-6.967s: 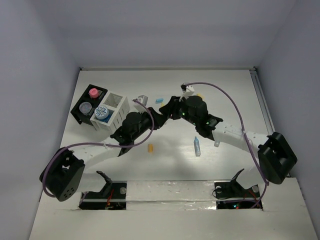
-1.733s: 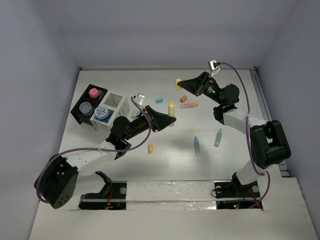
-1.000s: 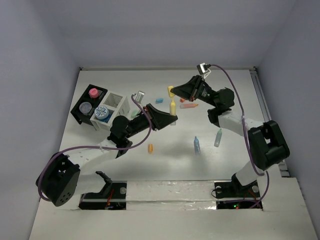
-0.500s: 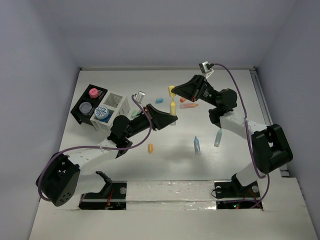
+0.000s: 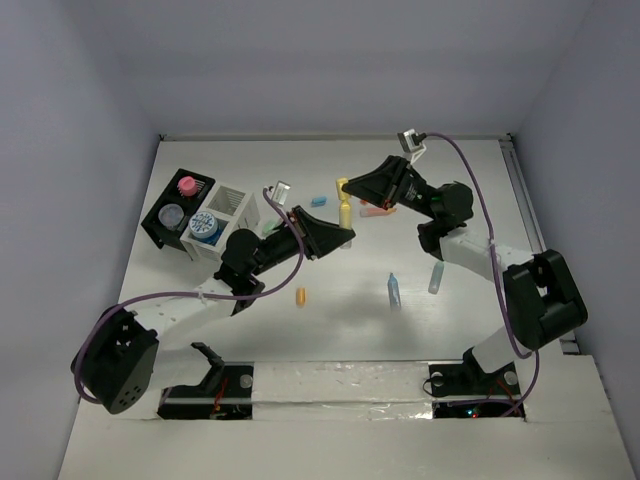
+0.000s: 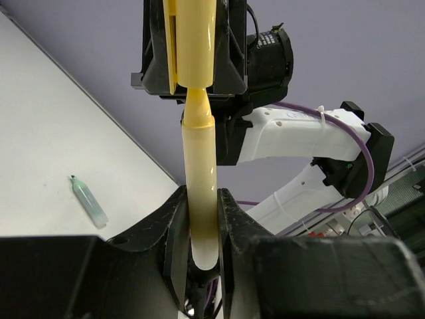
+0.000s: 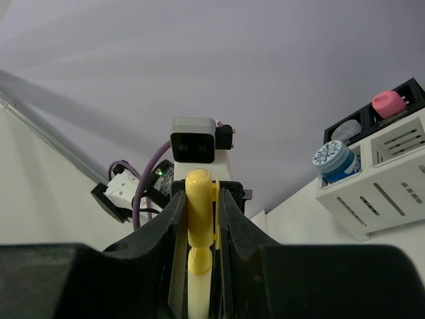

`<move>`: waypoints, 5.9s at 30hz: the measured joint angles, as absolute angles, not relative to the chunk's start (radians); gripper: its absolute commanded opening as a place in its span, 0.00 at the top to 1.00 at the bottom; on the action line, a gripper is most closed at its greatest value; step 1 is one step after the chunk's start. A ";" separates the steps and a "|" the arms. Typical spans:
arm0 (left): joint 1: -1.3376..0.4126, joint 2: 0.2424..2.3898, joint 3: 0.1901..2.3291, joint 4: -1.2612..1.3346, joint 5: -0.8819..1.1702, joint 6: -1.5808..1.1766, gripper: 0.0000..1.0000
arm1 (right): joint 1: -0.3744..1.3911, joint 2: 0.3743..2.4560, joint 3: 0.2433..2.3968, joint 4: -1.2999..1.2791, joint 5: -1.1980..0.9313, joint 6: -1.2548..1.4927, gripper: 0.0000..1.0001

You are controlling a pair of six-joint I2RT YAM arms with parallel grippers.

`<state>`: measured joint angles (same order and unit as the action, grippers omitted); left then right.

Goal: Sort the stationery into containers
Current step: Close the pen cap on the pen, then place the pen in the storage box.

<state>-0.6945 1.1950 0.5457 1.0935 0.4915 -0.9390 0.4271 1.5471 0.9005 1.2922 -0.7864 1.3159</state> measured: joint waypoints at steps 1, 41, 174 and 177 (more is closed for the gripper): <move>-0.695 1.195 0.546 1.093 0.492 -0.938 1.00 | 0.427 1.547 0.900 1.292 -0.786 1.313 1.00; -0.710 1.093 0.637 0.941 0.498 -0.838 1.00 | 0.518 1.283 0.769 1.145 -0.596 1.008 1.00; -0.337 0.208 0.713 -0.265 -0.162 -0.284 0.01 | 0.782 2.622 2.289 0.482 -0.343 0.643 0.49; -0.334 0.208 0.713 -0.265 -0.158 -0.284 0.01 | 0.782 2.621 2.273 0.467 -0.342 0.622 0.38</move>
<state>-0.3336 0.2077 0.7128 -0.2653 -0.1577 -0.2840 0.7822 2.6213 2.2730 0.4675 -0.3424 0.6220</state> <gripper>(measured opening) 0.989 0.541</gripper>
